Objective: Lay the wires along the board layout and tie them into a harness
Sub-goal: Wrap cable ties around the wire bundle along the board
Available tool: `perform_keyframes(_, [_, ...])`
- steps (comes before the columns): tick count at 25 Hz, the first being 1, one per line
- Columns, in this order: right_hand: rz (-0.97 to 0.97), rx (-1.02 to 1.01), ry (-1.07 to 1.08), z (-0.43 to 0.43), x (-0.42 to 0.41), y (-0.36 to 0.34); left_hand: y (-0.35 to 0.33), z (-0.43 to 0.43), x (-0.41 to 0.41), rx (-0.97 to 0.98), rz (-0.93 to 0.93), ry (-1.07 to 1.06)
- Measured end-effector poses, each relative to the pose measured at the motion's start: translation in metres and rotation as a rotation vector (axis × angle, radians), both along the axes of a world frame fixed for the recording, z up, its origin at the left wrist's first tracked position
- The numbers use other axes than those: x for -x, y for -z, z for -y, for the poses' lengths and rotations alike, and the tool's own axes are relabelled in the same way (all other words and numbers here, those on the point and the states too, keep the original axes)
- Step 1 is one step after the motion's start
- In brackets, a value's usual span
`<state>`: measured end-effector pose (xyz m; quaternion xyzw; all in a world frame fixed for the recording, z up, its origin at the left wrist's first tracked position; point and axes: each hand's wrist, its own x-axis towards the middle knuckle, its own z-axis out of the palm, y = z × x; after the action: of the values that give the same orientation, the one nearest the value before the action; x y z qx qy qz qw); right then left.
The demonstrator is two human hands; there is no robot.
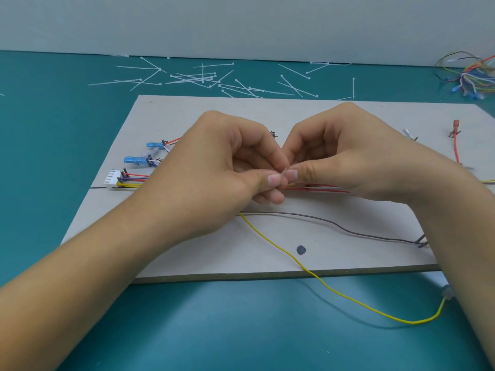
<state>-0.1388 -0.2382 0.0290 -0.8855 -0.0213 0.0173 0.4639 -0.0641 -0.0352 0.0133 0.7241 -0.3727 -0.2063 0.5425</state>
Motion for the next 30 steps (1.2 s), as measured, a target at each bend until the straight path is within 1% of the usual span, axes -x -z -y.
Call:
perform_keyframes(5, [0.036,0.003,-0.006,0.001,-0.001,0.0,0.003,0.0,-0.002,-0.017,0.091,-0.102])
perform_keyframes(9, [0.048,0.014,0.0,0.002,-0.002,0.0,0.006,0.001,-0.004,-0.001,0.011,-0.084])
perform_keyframes(19, [0.032,0.045,0.022,0.004,-0.002,0.0,0.012,0.003,-0.007,0.02,0.075,-0.064])
perform_keyframes(30, [0.021,0.056,0.023,0.003,-0.003,0.001,0.014,0.004,-0.007,0.074,0.054,-0.075])
